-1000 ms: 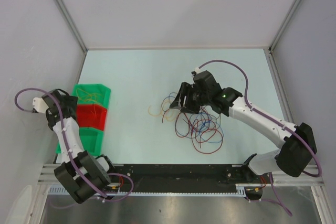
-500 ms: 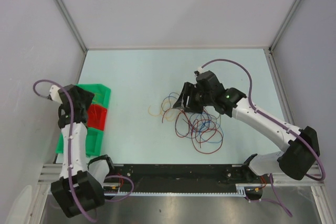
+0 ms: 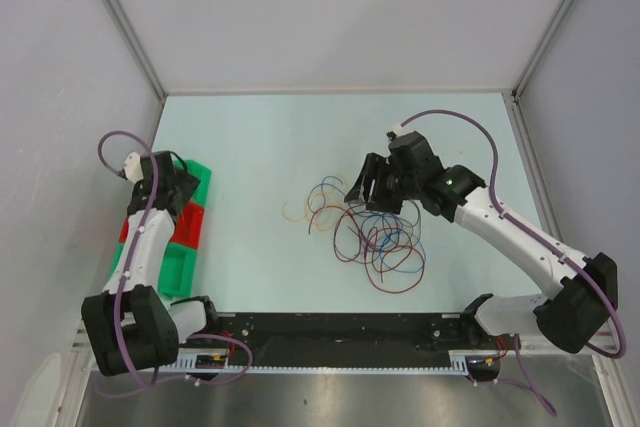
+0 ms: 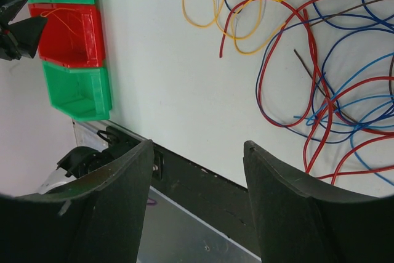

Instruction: Untangle the cables

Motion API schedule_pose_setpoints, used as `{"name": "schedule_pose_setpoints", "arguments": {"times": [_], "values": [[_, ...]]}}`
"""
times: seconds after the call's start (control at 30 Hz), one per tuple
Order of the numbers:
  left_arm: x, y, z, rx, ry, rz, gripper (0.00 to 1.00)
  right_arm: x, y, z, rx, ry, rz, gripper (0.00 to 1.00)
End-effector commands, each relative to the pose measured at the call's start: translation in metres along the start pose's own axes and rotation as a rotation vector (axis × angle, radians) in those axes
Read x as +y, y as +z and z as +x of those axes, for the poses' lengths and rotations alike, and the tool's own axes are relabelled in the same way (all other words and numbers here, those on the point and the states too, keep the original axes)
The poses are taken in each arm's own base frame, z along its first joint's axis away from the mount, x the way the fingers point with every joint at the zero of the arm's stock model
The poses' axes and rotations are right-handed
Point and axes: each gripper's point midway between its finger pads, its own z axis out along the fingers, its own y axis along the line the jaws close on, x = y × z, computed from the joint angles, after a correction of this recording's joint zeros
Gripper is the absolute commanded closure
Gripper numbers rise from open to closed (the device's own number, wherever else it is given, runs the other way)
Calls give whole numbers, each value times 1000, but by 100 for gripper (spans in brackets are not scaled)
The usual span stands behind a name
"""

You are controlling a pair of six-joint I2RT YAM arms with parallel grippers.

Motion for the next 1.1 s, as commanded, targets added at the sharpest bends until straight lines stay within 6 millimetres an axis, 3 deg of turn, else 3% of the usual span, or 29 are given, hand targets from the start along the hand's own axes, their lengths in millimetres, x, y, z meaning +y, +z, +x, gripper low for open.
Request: {"name": "schedule_pose_setpoints", "arguments": {"times": [0.0, 0.17, 0.4, 0.63, 0.73, 0.9, 0.97, 1.03, 1.07], "values": [[-9, 6, -16, -60, -52, -10, 36, 16, -1, -9, 1, 8, -58, 35], [-12, 18, -3, -4, -49, 3, 41, 18, 5, -8, 11, 41, -59, 36], [-20, 13, -6, -22, -50, 49, 56, 20, 12, -5, 21, 47, -57, 35], [-15, 13, -8, -16, -35, 7, 100, 21, 13, -3, 30, 46, -61, 36], [-14, 5, -17, -33, -27, -11, 100, 19, 12, -2, 30, 46, -51, 36], [-5, -25, -58, -177, 2, -68, 100, 19, 10, -2, 29, 43, -49, 36], [11, -35, -76, -226, -17, -123, 100, 18, 10, -1, 29, 41, -47, 36], [18, -39, -80, -220, -47, -109, 100, 17, 10, -1, 30, 38, -46, 36], [32, -39, -87, -230, -79, -137, 100, 17, 12, 0, 34, 39, -43, 36]]}}
